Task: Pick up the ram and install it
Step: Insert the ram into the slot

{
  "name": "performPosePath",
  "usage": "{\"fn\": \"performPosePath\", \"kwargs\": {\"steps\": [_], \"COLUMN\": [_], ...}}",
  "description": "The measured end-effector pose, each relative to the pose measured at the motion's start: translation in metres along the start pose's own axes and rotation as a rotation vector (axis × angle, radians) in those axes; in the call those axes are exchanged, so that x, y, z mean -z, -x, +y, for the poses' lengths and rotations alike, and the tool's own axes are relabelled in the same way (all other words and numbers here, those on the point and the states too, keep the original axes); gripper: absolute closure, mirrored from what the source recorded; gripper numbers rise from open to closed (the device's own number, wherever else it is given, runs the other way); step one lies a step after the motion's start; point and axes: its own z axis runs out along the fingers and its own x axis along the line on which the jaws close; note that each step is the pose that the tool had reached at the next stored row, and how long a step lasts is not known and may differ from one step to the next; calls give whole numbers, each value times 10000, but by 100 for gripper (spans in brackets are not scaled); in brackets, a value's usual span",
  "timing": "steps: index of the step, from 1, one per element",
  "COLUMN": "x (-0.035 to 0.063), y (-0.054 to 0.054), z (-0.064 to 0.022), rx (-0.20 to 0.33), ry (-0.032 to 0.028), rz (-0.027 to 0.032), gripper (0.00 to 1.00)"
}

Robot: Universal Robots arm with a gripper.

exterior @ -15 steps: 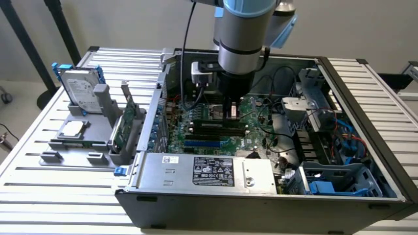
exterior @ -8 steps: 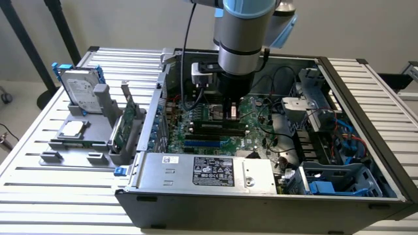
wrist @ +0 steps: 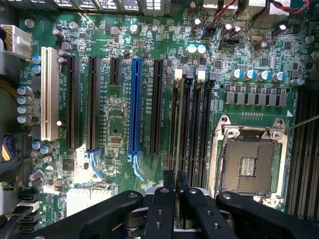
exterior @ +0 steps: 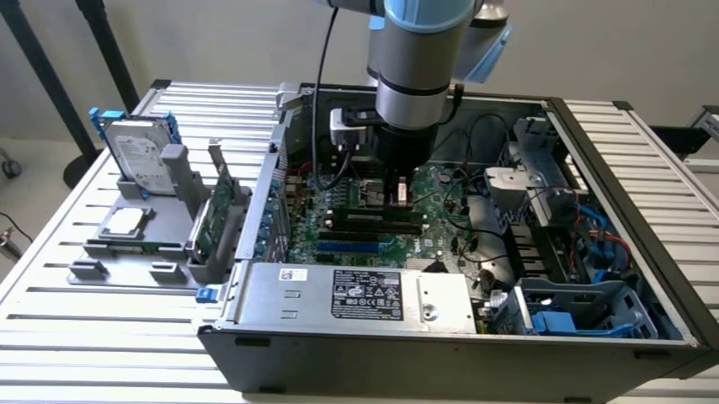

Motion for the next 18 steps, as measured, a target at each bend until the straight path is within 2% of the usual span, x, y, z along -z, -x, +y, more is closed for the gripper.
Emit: {"fn": "performPosePath", "kwargs": {"steps": [5,14,18], "x": [-15,-31,-36], "y": [12,26,32], "z": [1,0,-1], "rx": [-2,-2,-2], "ry": [0,4,4], "rz": [50,192,214], "gripper": [86,86,86]}}
